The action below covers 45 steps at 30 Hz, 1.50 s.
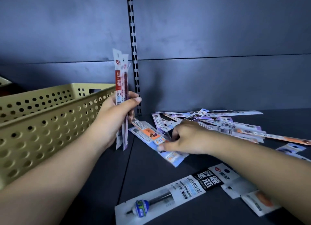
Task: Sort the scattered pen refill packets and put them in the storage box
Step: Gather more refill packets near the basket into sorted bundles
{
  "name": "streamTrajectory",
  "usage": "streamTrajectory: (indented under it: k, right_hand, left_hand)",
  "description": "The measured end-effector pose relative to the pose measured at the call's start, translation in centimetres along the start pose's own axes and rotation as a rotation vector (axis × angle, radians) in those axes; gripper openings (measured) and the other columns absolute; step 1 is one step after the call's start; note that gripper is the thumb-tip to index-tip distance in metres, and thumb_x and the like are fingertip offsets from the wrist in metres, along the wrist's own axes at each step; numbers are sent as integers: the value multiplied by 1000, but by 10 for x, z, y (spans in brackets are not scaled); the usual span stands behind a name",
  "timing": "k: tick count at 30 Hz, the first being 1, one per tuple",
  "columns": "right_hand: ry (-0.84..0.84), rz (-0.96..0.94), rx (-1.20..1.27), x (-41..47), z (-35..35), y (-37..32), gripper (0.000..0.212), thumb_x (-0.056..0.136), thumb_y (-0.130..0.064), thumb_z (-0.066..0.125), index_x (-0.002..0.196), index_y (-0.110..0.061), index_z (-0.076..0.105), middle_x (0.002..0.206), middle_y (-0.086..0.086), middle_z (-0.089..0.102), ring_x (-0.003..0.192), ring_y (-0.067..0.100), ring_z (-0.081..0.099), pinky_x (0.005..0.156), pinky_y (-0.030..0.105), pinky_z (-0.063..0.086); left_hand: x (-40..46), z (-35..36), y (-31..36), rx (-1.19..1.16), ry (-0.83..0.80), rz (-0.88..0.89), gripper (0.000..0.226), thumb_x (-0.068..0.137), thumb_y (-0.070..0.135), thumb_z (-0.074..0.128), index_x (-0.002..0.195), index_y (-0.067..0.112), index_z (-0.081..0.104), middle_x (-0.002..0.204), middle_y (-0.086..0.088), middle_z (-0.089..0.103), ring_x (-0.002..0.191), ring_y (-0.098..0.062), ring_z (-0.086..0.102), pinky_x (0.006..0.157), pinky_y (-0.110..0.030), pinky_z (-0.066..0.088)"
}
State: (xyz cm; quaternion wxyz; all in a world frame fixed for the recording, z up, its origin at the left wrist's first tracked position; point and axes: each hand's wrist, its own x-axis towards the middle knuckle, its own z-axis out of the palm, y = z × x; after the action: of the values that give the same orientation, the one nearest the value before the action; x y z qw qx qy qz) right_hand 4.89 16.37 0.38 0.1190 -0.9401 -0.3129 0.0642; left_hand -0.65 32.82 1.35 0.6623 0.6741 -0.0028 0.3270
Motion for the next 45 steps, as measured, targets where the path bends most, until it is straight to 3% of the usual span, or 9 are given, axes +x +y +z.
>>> streamTrajectory:
  k: [6, 10, 15, 19, 22, 28, 35, 39, 45]
  right_hand:
    - [-88, 24, 151, -6, -9, 4, 30, 79, -43, 62, 79, -14, 58, 71, 3, 46, 66, 17, 41, 54, 26, 27]
    - [31, 17, 158, -1, -17, 11, 22, 81, -26, 63, 84, -5, 67, 71, 5, 51, 64, 17, 43, 51, 23, 30]
    - [269, -75, 289, 0, -37, 26, 20, 78, -17, 68, 63, -25, 57, 67, -6, 59, 67, 9, 53, 62, 19, 41]
    - [370, -249, 160, -7, -51, 32, 18, 77, -14, 67, 66, -27, 62, 46, -28, 56, 54, -17, 52, 56, -1, 35]
    - [405, -335, 310, -14, -57, 31, 17, 74, -15, 72, 63, -27, 66, 44, -30, 56, 49, -11, 50, 51, 1, 34]
    - [353, -373, 803, -25, -62, 20, 27, 70, -1, 71, 75, -26, 65, 54, -8, 62, 43, -1, 52, 44, 6, 40]
    - [276, -482, 1324, -26, -61, 7, 38, 63, 11, 64, 87, -18, 60, 72, -1, 66, 64, 8, 66, 60, 24, 58]
    - [338, -516, 1404, -26, -53, -5, 33, 71, 9, 63, 92, -17, 59, 74, 2, 68, 67, 12, 67, 70, 30, 58]
    - [482, -495, 1267, -22, -38, -12, 12, 86, -6, 55, 81, -14, 63, 64, -3, 67, 59, 12, 62, 60, 21, 54]
  left_hand:
    - [2, 0, -4, 48, -4, -36, 20, 81, -1, 58, 75, 18, 57, 45, 11, 50, 38, -4, 40, 45, -18, 35]
    - [1, 1, -4, 93, 7, -32, 22, 83, -2, 56, 76, 18, 58, 42, 11, 50, 36, 0, 43, 42, -17, 38]
    - [0, 2, 5, 253, 52, 151, 27, 89, 8, 52, 73, 28, 61, 41, 13, 52, 43, -1, 44, 51, -16, 40]
    - [-5, 1, 16, 542, -40, 347, 27, 90, 14, 51, 78, 37, 55, 55, 29, 62, 59, 13, 54, 67, -5, 41]
    - [-10, 3, 15, 616, -163, 283, 23, 88, 16, 53, 81, 38, 55, 63, 24, 65, 63, 19, 55, 67, 0, 39]
    - [-23, 11, 22, 397, -406, 61, 16, 85, 28, 49, 88, 31, 64, 68, 30, 68, 71, 16, 61, 63, 1, 40]
    - [-27, 9, 27, 347, -641, -96, 15, 68, 34, 73, 82, 32, 70, 83, 18, 74, 80, 0, 69, 67, -10, 50]
    - [-30, 14, 27, 99, -714, -199, 30, 60, 15, 78, 90, 15, 73, 87, -7, 76, 77, -19, 72, 64, -23, 55]
    - [-29, 25, 19, -150, -539, -215, 24, 63, 6, 59, 74, 19, 76, 60, -1, 69, 52, -11, 64, 51, -21, 53]
